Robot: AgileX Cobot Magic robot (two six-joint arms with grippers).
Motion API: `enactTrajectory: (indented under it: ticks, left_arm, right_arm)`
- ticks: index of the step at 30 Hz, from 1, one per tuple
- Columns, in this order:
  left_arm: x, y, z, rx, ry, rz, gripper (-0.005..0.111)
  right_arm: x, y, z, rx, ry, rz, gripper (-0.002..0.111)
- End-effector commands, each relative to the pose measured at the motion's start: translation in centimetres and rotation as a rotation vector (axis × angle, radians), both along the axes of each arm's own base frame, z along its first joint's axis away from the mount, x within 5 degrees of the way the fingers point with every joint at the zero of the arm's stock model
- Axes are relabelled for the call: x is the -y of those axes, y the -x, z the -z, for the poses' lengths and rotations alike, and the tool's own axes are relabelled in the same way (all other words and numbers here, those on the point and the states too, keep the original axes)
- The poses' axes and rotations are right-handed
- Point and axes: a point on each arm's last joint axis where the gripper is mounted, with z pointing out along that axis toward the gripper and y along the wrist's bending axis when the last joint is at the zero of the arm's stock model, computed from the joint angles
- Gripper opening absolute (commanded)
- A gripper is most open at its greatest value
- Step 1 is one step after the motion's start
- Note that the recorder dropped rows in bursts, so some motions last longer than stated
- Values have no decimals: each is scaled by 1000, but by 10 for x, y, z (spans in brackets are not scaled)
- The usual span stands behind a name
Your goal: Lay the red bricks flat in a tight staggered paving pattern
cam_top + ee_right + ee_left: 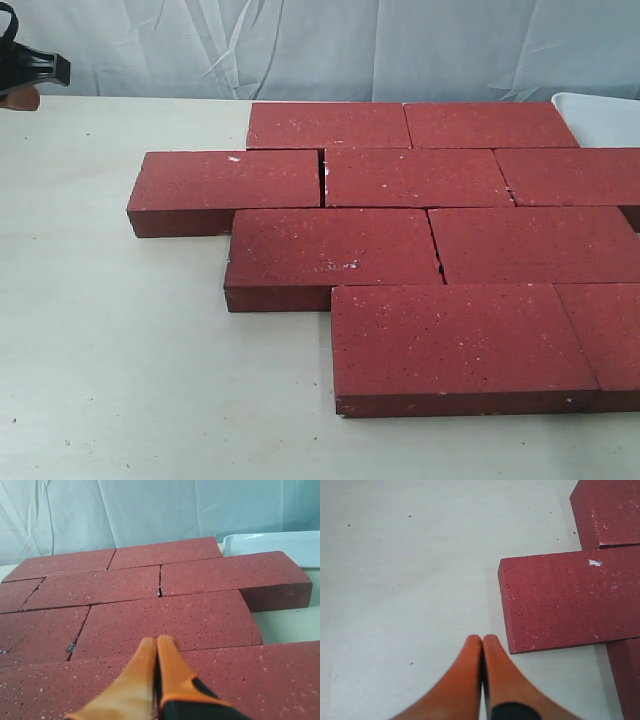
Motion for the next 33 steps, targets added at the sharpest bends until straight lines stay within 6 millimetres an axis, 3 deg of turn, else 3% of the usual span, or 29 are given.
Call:
enactTrajectory:
  ticks: [1,21,33]
  left_arm:
    - [2,2,-2,14,3,1,0]
    - [-1,2,0,3,-53,18,0]
    - [-1,28,-35,86,-45,19,0]
  right_arm:
    - [0,0,-1,14,5,5,-1]
    - [0,0,-1,14,-5,6,-1]
    - [0,0,-1,14,-5,6,-1]
